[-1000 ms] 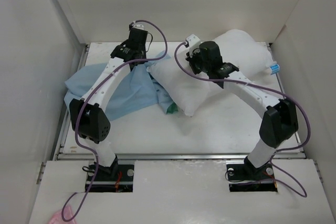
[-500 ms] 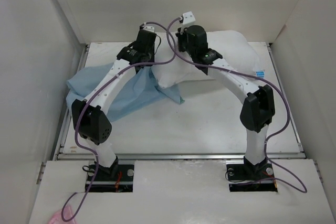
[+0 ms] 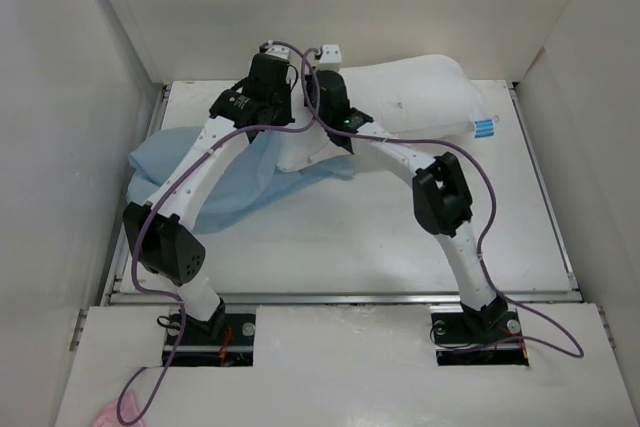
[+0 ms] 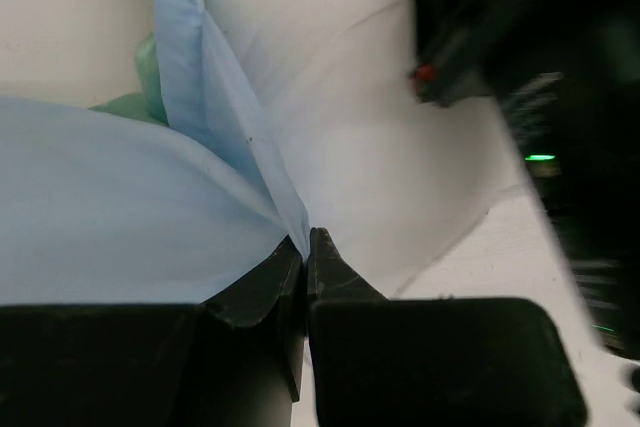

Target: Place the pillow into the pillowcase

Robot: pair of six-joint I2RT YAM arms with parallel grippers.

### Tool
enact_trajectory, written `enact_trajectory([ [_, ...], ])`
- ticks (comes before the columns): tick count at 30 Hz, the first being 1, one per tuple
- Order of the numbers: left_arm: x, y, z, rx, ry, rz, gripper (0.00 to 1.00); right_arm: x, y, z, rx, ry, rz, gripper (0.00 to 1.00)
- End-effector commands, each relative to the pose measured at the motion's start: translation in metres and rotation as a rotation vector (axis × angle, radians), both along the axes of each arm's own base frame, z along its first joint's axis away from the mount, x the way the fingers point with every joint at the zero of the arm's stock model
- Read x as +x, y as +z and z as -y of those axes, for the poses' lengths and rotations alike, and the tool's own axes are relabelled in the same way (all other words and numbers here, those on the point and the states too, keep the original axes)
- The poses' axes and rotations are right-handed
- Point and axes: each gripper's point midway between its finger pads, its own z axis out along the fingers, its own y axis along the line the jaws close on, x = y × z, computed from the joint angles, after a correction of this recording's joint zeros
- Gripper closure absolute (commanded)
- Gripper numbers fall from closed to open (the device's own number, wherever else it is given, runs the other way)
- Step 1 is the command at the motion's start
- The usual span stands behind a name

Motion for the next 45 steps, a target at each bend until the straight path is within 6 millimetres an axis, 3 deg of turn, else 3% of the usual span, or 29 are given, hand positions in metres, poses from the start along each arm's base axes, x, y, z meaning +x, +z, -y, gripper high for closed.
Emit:
enact_trajectory([
  [1,-0.011,0.044,0.019,-0.097,-0.1,0.064,1.0,0.007,0.025,-0.029,0.152,-0.031,0.108,1.0],
  [2,-0.012,0.044,0.021,-0.102,-0.108,0.062,1.0,0.005,0.019,-0.037,0.158,-0.028,0.102,1.0],
  [3,-0.012,0.044,0.021,-0.102,-0.108,0.062,1.0,0.006,0.026,-0.044,0.162,-0.001,0.104,0.88],
  [4,-0.013,0.04,0.016,-0.085,-0.088,0.059,1.0,0.007,0.001,-0.048,0.11,0.014,0.042,0.78],
  [6,-0.013,0.037,0.006,-0.062,-0.043,0.062,1.0,0.0,-0.015,-0.05,0.054,0.051,-0.017,0.6],
  [7,-0.016,0.025,0.002,-0.049,-0.015,0.031,1.0,-0.006,-0.025,-0.047,0.02,0.064,-0.043,0.46],
  [8,-0.014,0.022,-0.011,-0.047,0.044,0.031,1.0,-0.017,0.001,-0.039,-0.028,0.092,-0.007,0.43],
  [9,-0.014,0.019,-0.027,-0.037,0.107,0.025,1.0,-0.025,0.005,-0.033,-0.06,0.11,-0.007,0.41],
  [10,-0.014,0.011,-0.039,-0.02,0.16,0.011,1.0,-0.038,-0.022,-0.02,-0.115,0.104,-0.063,0.25],
  [11,-0.015,0.007,-0.057,0.008,0.236,0.011,1.0,-0.054,0.022,-0.007,-0.105,0.118,-0.012,0.24],
  [12,-0.014,0.005,-0.077,-0.033,0.338,0.005,1.0,-0.065,0.029,0.002,-0.16,0.143,0.006,0.03],
  [13,-0.016,0.002,-0.086,-0.05,0.376,-0.001,1.0,-0.08,0.012,0.01,-0.213,0.177,-0.024,0.0],
  [14,-0.021,-0.013,-0.093,-0.058,0.398,-0.039,1.0,-0.099,0.049,0.018,-0.226,0.226,0.041,0.0],
  [16,-0.021,-0.011,-0.102,-0.103,0.421,-0.008,1.0,-0.124,0.051,0.019,-0.348,0.372,0.09,0.0],
  [19,-0.023,-0.016,-0.107,-0.11,0.426,-0.008,1.0,-0.166,0.03,0.018,-0.55,0.597,0.103,0.0],
  [22,-0.023,-0.016,-0.106,-0.117,0.432,-0.008,1.0,-0.204,-0.005,-0.007,-0.629,0.807,0.036,0.0],
  [24,-0.023,-0.016,-0.105,-0.123,0.425,-0.011,1.0,-0.226,-0.026,-0.04,-0.657,0.92,0.007,0.0],
  [26,-0.025,-0.012,-0.105,-0.128,0.424,-0.002,1.0,-0.229,-0.06,-0.047,-0.702,0.961,-0.064,0.0],
  [27,-0.025,-0.012,-0.105,-0.128,0.424,-0.002,1.0,-0.231,-0.061,-0.061,-0.732,0.965,-0.048,0.0],
  [28,-0.026,-0.008,-0.103,-0.141,0.414,0.003,1.0,-0.224,-0.088,-0.069,-0.769,0.963,-0.076,0.02],
  [30,-0.028,-0.005,-0.102,-0.144,0.399,0.007,1.0,-0.19,-0.087,-0.073,-0.773,0.799,-0.068,0.06],
  [32,-0.029,0.002,-0.101,-0.148,0.384,0.02,1.0,-0.164,-0.105,-0.081,-0.753,0.675,-0.084,0.32],
  [33,-0.03,0.005,-0.101,-0.152,0.383,0.029,1.0,-0.154,-0.104,-0.082,-0.742,0.624,-0.073,0.47],
  [34,-0.029,0.009,-0.101,-0.15,0.377,0.038,1.0,-0.138,-0.097,-0.075,-0.721,0.533,-0.063,0.72],
  [36,-0.033,0.011,-0.1,-0.155,0.369,0.035,1.0,-0.112,-0.07,-0.075,-0.544,0.425,-0.011,1.0],
  [39,-0.033,0.011,-0.099,-0.15,0.353,0.031,1.0,-0.092,-0.013,-0.064,-0.303,0.382,0.062,1.0],
  [41,-0.037,0.007,-0.1,-0.141,0.354,0.012,1.0,-0.08,0.002,-0.054,-0.213,0.387,0.071,1.0],
  [42,-0.037,0.007,-0.1,-0.14,0.354,0.012,1.0,-0.077,0.024,-0.052,-0.151,0.38,0.102,1.0],
  [45,-0.038,0.013,-0.093,-0.166,0.311,0.02,1.0,-0.072,0.053,-0.061,0.017,0.449,0.129,1.0],
])
